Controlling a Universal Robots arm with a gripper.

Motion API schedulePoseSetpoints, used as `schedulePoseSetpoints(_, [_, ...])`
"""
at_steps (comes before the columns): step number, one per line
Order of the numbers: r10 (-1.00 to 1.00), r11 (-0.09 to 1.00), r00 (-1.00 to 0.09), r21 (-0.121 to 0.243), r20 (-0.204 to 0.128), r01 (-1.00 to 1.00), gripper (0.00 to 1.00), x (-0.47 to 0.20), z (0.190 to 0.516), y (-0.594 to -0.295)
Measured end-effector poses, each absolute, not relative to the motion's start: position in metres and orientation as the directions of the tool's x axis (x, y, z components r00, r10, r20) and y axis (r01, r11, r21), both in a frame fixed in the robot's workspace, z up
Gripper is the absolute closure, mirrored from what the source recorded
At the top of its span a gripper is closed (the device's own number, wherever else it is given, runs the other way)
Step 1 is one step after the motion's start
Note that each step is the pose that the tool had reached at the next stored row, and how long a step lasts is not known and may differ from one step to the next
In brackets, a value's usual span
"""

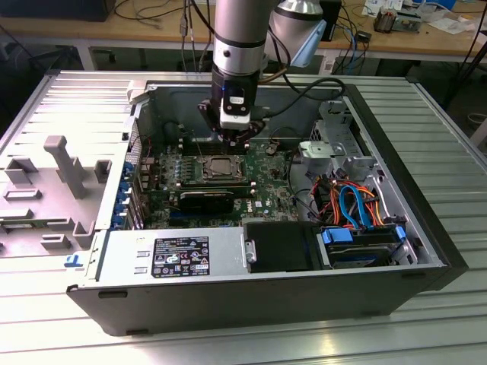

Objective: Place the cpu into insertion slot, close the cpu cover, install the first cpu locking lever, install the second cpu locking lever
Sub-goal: 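Install the first cpu locking lever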

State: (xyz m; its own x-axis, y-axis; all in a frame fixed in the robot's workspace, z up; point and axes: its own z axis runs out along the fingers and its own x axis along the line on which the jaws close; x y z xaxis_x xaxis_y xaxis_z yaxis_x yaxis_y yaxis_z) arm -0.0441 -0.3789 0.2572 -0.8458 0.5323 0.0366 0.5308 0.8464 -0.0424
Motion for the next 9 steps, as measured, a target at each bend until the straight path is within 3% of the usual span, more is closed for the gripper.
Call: schedulePoseSetpoints(9, [0.472, 0.881, -0.88, -0.009, 0.056, 0.473, 0.89, -0.0442, 0.2572, -0.3788])
